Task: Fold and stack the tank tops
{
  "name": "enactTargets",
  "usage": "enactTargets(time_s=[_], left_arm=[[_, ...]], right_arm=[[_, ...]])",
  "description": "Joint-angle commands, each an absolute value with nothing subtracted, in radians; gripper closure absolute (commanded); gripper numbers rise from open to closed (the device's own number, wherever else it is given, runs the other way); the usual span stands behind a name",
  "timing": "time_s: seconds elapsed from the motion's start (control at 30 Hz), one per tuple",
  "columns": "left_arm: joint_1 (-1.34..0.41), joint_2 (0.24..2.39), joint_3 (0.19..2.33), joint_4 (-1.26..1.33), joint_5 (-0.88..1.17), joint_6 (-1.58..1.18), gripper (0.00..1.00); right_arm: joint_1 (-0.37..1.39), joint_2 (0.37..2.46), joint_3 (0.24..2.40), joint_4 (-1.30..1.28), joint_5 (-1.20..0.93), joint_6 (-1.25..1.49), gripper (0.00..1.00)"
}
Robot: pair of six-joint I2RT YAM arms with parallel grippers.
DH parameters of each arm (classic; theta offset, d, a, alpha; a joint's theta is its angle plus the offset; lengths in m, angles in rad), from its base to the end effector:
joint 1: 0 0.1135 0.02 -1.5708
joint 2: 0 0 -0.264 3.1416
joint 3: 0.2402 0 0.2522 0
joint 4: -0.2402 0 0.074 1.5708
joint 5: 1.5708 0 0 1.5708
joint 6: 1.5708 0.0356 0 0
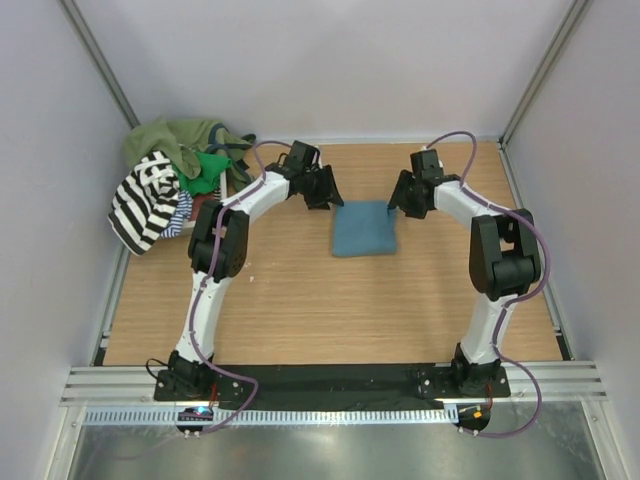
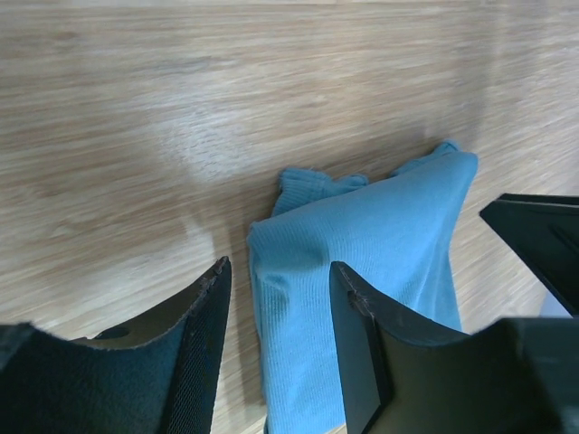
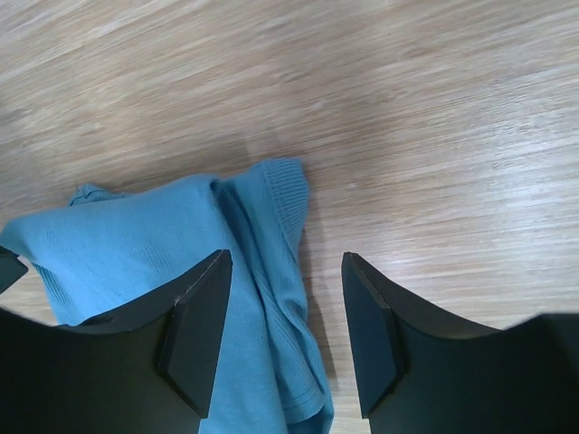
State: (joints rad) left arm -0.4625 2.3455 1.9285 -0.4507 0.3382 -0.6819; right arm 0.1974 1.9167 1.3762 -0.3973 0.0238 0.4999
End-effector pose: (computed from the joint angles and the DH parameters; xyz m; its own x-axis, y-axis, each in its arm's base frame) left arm 0.4623 -0.2437 0.1757 -0.9163 -0.2075 -0.3425 0.0456 0.7957 -0.6040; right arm 0.4074 0.0806 0.1989 -0.7812 0.3325 -0.5284 0.2190 0.9386 0.2667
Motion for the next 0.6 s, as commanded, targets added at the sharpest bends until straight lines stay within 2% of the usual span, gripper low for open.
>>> enactTargets(time_s=[0.0,0.3,0.33,0.37,0.47,0.57], left_arm=[[-0.46,2.353,1.933,-0.371,0.383,-0.699,0.51],[-0.468,2.419,1.99,-0.362,0.407,-0.721,0.58],[-0.468,2.421,1.991,-0.361,0.407,-0.722,0.61],[-0.468,2.427,1.994,-0.359,0.407,-0.723,0.69],[-0.468,2.427,1.994,-0.353,0.407,-0.724,0.82],[-0.469,2.419,1.996,-0.35,0.408,-0.726,0.83]], right_arm=[[0.172,1.858,1.333,-0.289,-0.11,0.522,0.42],[0.155,1.956,1.321,-0.187,-0.314,0.545,0.4],[0.153,1.969,1.318,-0.173,-0.343,0.551,0.4],[0.152,1.974,1.315,-0.155,-0.353,0.555,0.4],[0.147,1.994,1.301,-0.137,-0.364,0.571,0.45],[0.144,1.987,1.292,-0.14,-0.35,0.56,0.44]])
